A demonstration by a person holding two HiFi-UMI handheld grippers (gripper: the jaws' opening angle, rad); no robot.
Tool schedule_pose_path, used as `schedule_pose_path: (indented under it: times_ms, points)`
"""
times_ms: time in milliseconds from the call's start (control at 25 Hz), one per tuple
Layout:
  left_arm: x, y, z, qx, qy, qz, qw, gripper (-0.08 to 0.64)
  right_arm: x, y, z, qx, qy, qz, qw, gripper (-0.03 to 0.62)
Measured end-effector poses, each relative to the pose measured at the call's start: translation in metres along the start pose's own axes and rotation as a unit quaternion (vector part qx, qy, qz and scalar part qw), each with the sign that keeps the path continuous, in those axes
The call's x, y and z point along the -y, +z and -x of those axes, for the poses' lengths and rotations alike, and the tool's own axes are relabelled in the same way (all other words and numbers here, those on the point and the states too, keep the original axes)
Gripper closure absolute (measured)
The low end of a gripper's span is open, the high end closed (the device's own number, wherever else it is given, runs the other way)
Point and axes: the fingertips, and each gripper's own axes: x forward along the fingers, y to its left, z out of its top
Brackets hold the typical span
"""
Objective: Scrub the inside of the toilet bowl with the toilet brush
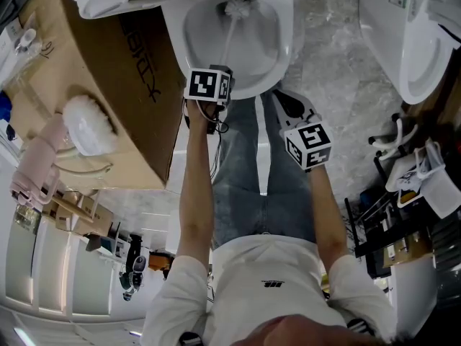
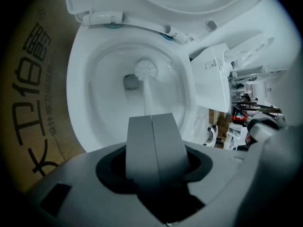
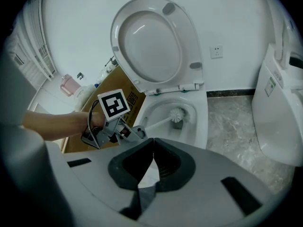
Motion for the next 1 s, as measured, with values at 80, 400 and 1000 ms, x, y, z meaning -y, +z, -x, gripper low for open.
schedule_pose_path:
  times_ms: [80,400,1000]
  points:
    - [-0.005,0.000,0.003,0.003,0.002,0.005,1.0000,0.334,-0.003,0.002,-0.002,0.000,0.001,0.002,1.000,0.597]
    - [-0.027,-0.006,0.012,0.011,0.007,0.029,0.9995,0.334,-0.012,0.005,-0.008,0.000,0.004,0.006,1.000,0.597]
    - [-0.056,-0.033,0.026,0.025,0.007,0.080,0.9964,0.336,-0.023,0.000,-0.011,-0.003,0.008,0.012,1.000,0.597]
